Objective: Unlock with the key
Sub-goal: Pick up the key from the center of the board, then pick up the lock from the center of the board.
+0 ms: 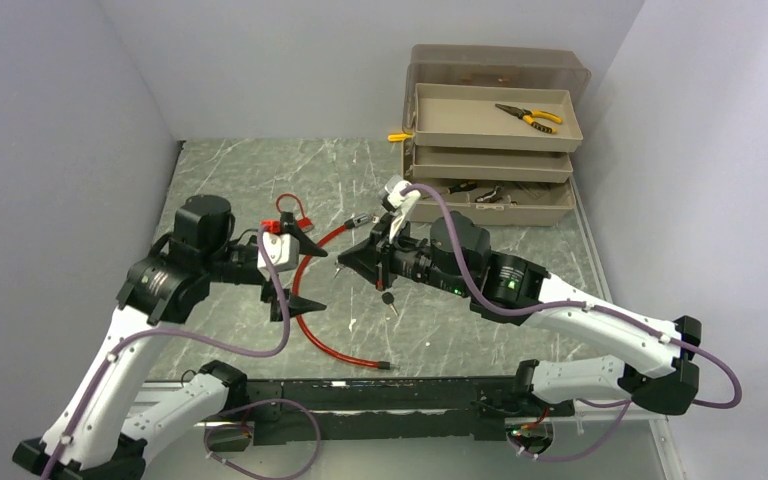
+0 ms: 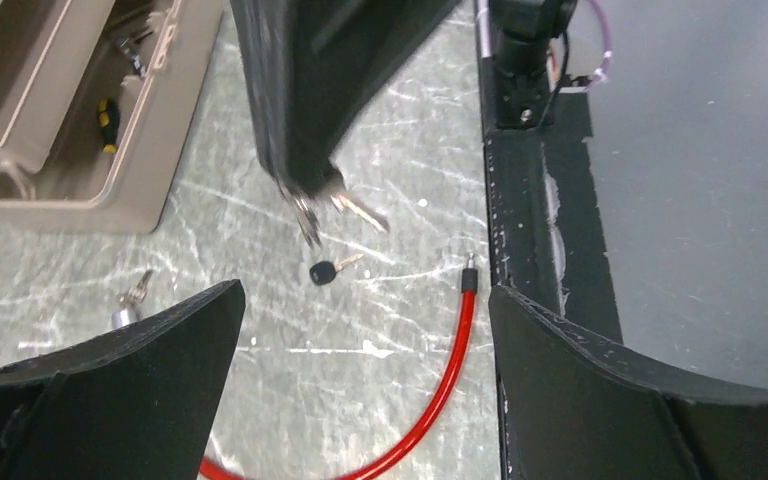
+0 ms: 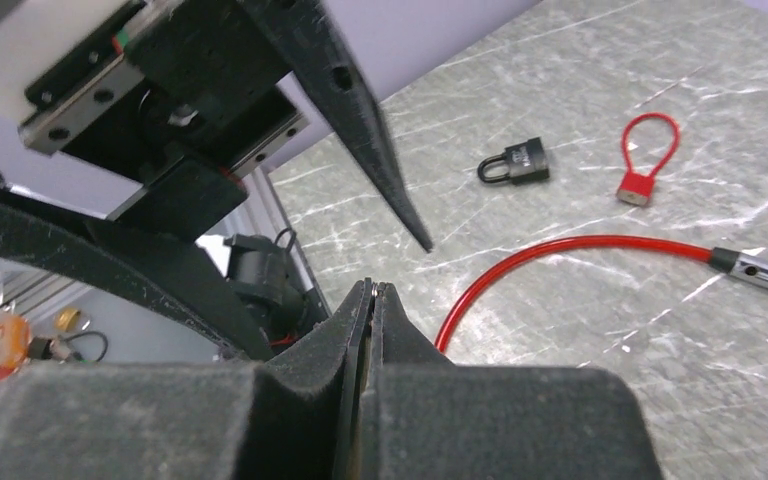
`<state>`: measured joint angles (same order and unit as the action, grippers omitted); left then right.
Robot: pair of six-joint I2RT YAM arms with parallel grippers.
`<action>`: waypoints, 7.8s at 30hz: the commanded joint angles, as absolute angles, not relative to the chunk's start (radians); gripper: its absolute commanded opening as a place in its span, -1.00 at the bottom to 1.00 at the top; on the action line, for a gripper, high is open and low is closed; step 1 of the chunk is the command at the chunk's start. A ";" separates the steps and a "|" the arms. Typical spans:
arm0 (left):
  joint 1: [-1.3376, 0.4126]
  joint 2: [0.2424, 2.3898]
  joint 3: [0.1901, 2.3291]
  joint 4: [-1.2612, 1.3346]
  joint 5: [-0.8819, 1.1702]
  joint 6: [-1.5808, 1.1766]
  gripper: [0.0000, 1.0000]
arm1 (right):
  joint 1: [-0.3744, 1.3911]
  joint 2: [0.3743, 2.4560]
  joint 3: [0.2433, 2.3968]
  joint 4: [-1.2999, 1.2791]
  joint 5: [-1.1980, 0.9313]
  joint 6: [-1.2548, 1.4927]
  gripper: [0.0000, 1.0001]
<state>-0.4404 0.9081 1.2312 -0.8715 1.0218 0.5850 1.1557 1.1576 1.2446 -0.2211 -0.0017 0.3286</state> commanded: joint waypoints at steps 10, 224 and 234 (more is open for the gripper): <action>-0.426 0.777 1.081 -0.492 1.045 -0.009 0.99 | 1.284 1.069 1.164 0.006 0.353 0.117 -1.00; -0.097 2.073 1.756 -0.892 0.452 1.910 0.99 | 0.754 0.904 0.760 0.247 -0.380 0.441 -1.00; -0.166 2.183 1.786 -0.963 0.372 2.075 0.99 | 0.659 0.931 0.767 0.265 -0.462 0.474 -1.00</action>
